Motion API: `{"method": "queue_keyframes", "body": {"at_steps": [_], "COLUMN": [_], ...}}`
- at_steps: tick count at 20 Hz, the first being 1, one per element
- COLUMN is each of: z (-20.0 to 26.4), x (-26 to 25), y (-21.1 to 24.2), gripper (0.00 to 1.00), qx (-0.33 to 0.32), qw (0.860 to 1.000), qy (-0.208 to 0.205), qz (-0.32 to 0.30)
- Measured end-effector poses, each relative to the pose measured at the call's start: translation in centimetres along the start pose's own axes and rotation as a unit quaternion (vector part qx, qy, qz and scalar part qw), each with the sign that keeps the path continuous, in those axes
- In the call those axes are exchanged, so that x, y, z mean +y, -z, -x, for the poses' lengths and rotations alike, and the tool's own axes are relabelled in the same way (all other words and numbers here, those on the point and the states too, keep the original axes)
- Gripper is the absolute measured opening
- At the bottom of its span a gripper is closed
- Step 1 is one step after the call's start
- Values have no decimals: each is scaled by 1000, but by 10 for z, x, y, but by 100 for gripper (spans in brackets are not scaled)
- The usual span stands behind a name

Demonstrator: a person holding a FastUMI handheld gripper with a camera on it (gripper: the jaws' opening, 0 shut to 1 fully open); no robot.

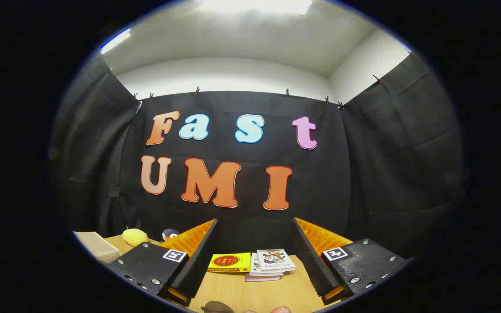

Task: Open the storage box then place both shoes into the box .Put the left shoe in first, then the right shoe, with the right side of both shoes facing outward in a uniform manner.

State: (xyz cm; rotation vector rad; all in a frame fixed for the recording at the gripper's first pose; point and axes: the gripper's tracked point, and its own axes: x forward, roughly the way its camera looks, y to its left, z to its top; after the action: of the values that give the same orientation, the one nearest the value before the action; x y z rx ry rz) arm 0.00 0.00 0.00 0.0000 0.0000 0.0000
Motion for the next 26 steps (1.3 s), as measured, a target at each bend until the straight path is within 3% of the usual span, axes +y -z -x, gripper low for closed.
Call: {"method": "queue_keyframes", "body": {"at_steps": [26], "z": [-15], "x": [70], "y": [17], "gripper": [98], "qx": [31], "qw": [996], "qy": [-73], "qz": [-35]}}
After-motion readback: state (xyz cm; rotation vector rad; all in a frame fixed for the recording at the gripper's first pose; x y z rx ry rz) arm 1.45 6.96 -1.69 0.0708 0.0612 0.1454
